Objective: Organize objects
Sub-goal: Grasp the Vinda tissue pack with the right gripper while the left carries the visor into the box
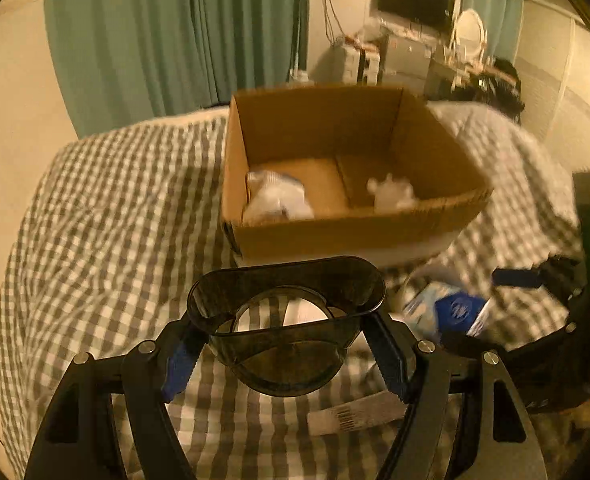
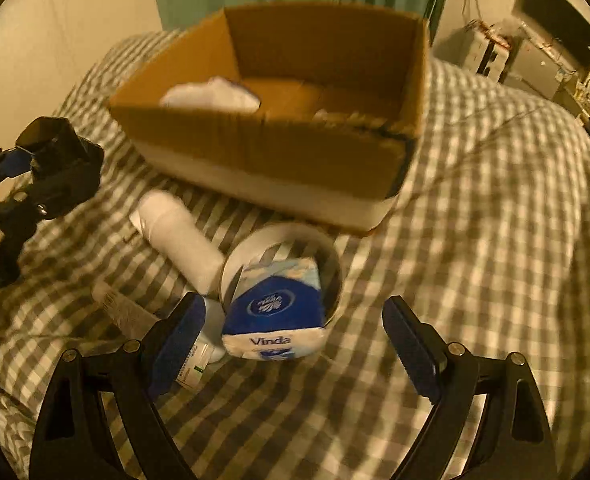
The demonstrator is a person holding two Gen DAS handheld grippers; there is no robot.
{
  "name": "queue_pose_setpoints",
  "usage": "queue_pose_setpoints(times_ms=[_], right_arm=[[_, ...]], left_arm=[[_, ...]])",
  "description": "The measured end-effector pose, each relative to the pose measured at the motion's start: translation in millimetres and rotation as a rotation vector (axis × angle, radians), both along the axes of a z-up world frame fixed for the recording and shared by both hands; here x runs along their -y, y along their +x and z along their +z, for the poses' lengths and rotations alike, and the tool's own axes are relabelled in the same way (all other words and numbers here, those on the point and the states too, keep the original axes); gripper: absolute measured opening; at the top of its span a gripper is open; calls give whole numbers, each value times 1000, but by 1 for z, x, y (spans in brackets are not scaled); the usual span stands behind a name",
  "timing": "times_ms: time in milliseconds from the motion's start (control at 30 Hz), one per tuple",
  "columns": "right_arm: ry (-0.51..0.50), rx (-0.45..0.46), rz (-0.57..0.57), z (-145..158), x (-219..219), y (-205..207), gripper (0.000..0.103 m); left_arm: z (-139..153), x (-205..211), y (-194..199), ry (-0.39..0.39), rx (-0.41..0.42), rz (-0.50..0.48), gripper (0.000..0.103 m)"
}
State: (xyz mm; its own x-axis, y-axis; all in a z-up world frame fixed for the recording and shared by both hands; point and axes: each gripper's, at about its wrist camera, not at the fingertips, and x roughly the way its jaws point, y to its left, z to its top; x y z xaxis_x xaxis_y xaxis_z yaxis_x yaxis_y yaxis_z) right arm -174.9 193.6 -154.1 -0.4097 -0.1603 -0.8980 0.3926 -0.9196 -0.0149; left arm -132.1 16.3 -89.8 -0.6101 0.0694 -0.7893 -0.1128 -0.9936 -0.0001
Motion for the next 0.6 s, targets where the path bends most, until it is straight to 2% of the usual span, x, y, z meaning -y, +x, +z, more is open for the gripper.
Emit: queue_pose_setpoints(times_ms=[100, 167, 200, 367, 500, 600], right_arm=[[27, 15, 17, -7, 5, 2, 71], [57, 20, 24, -12, 9, 4, 56], [67, 22, 27, -13, 10, 6, 54], [105, -42, 20, -4, 12, 22, 52], [65, -79, 12, 22, 6, 42, 52], [73, -136, 28, 48, 6, 61, 52]], left_arm=[[-14, 5, 1, 19, 39, -5, 77], [-18, 8, 2, 34, 51, -3, 77], [-18, 8, 3, 33, 52, -1, 77], [-20, 6, 18, 39, 68, -2, 77], [-11, 3, 34, 31, 57, -6, 77], [7, 1, 46, 5, 5, 3, 77]])
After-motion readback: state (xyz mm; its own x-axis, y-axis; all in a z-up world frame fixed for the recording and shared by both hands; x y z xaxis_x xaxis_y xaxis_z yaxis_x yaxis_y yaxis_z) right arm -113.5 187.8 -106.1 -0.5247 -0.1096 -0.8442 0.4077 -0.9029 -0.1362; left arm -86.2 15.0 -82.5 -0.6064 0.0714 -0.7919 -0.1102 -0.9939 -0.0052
